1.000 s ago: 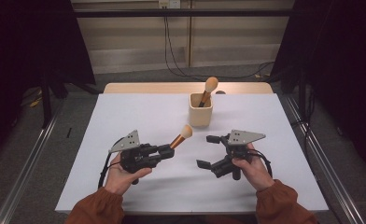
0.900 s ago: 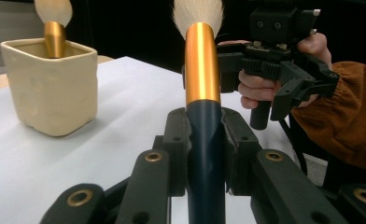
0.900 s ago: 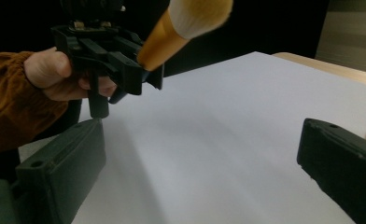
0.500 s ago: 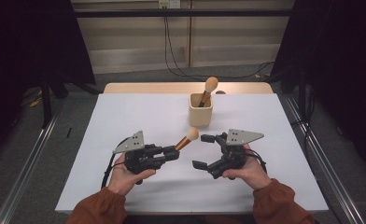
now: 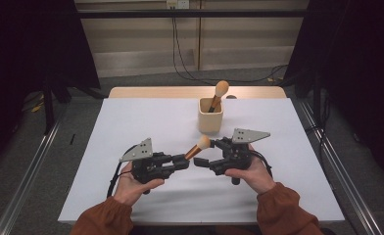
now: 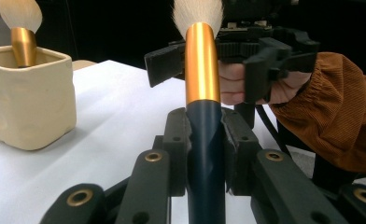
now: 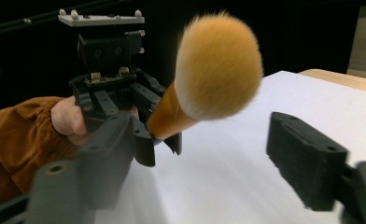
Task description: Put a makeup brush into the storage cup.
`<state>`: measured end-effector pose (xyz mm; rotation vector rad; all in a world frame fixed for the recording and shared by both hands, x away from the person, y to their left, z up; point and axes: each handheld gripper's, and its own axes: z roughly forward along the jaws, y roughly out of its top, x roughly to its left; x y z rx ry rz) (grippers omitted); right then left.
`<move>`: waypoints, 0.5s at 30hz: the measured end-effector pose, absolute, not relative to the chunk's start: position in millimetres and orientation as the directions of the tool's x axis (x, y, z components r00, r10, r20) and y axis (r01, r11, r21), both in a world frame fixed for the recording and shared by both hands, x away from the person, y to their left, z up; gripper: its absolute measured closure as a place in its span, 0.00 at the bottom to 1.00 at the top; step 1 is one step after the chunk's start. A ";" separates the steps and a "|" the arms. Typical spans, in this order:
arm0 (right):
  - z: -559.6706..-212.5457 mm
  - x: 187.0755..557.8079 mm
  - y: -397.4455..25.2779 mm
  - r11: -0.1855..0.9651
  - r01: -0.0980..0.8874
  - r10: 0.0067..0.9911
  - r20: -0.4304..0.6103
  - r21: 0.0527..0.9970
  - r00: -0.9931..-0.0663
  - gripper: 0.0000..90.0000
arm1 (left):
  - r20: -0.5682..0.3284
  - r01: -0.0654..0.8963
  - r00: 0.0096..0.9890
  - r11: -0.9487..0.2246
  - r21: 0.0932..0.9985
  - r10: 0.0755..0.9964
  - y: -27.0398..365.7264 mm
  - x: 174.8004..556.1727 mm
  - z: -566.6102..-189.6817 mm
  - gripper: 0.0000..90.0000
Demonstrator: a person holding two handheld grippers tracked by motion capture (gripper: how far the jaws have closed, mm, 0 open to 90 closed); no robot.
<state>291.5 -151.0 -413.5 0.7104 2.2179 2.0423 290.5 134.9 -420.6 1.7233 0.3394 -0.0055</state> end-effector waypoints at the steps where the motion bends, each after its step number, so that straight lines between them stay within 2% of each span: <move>1: -413.5 292.3 -150.5 0.023 0.303 0.350 0.276 0.953 -0.895 0.31 | -0.195 0.229 0.956 -0.140 0.963 0.221 134.8 290.5 -420.6 0.83; 3: -413.3 293.2 -149.7 0.020 0.312 0.344 0.287 0.950 -0.894 0.36 | -0.196 0.229 0.956 -0.138 0.963 0.219 134.5 290.5 -420.8 0.83; 4: -413.3 294.0 -149.4 0.023 0.324 0.327 0.299 0.946 -0.897 0.43 | -0.194 0.228 0.957 -0.144 0.963 0.217 134.6 290.6 -420.8 0.83; 15: -416.4 297.6 -148.0 0.009 0.368 0.282 0.351 0.930 -0.893 0.60 | -0.196 0.230 0.957 -0.151 0.961 0.213 132.7 291.1 -422.9 0.83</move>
